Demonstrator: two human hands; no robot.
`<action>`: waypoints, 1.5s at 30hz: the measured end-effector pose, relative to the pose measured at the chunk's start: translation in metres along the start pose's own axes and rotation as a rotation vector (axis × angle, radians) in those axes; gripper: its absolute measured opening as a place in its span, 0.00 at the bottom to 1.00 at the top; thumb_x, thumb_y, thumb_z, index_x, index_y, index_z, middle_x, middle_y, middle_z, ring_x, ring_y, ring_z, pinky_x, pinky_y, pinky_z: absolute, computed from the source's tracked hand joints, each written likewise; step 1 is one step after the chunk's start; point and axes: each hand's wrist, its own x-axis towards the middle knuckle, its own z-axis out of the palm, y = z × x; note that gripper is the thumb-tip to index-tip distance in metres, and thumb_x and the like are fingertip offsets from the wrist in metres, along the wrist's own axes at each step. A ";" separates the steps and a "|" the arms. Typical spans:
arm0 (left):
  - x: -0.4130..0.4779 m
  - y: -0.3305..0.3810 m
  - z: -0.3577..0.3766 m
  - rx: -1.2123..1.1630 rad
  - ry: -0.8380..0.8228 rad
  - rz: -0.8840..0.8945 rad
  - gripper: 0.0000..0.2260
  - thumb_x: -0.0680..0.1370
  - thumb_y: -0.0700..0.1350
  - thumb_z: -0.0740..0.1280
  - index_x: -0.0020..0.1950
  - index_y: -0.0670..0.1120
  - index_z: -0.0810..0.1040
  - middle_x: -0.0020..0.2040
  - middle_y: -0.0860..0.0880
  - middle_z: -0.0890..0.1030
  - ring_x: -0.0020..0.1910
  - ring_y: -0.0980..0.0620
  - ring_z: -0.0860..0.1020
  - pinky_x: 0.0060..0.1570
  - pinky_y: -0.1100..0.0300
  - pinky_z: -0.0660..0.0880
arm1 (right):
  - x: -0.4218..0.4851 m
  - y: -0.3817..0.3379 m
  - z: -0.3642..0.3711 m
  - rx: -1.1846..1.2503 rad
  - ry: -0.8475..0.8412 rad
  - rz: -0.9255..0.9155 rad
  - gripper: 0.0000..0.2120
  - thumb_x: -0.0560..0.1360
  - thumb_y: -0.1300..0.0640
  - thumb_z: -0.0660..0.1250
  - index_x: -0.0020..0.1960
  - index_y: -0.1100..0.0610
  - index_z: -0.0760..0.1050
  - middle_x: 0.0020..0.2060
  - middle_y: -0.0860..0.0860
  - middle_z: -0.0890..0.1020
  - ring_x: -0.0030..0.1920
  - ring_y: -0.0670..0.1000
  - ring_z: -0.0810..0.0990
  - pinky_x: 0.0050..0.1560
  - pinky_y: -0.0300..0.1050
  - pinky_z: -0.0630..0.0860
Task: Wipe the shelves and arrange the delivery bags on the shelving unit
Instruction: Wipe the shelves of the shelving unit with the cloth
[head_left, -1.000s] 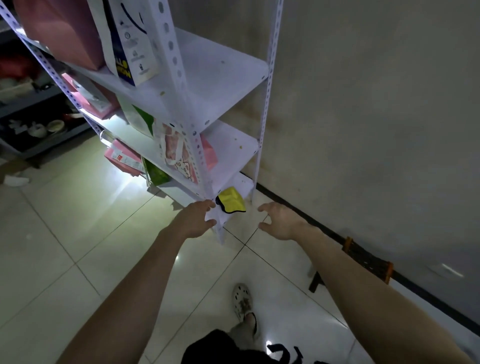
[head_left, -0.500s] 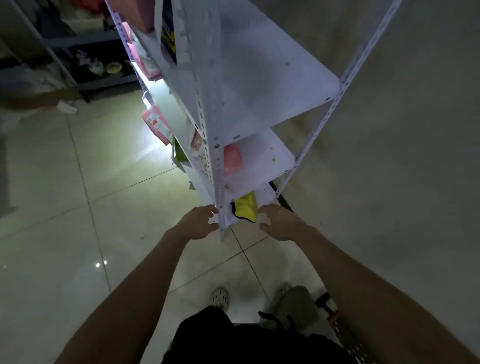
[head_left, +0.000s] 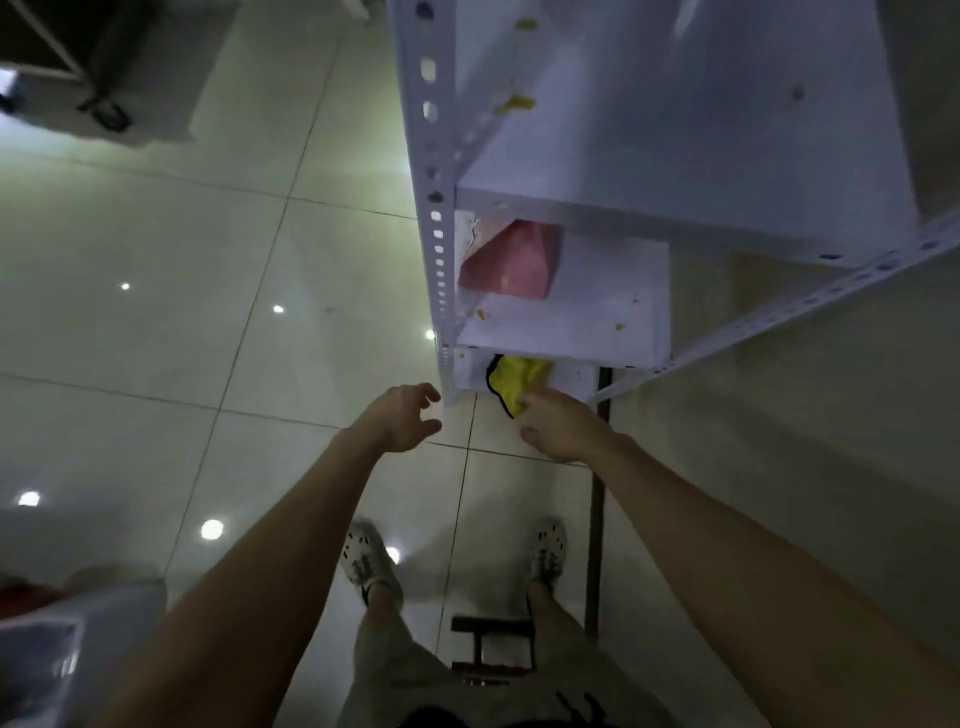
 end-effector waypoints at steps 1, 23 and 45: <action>-0.002 -0.001 0.008 -0.005 -0.001 -0.009 0.24 0.81 0.51 0.75 0.75 0.46 0.76 0.68 0.45 0.82 0.64 0.44 0.81 0.65 0.50 0.77 | -0.002 0.003 0.003 0.008 -0.003 -0.010 0.23 0.80 0.47 0.67 0.71 0.57 0.72 0.67 0.57 0.76 0.65 0.60 0.77 0.61 0.52 0.76; 0.111 -0.108 0.172 0.021 0.018 0.082 0.22 0.81 0.50 0.74 0.74 0.49 0.77 0.68 0.48 0.82 0.65 0.46 0.81 0.66 0.47 0.78 | 0.131 0.063 0.163 0.063 0.207 -0.076 0.27 0.81 0.52 0.68 0.78 0.58 0.68 0.74 0.57 0.72 0.68 0.60 0.76 0.65 0.55 0.76; 0.193 -0.163 0.313 0.030 0.481 0.319 0.21 0.81 0.49 0.75 0.72 0.47 0.78 0.63 0.48 0.84 0.57 0.47 0.84 0.58 0.53 0.80 | 0.197 0.105 0.240 -0.284 0.584 -0.311 0.29 0.79 0.46 0.69 0.77 0.55 0.69 0.71 0.56 0.72 0.67 0.60 0.75 0.65 0.56 0.75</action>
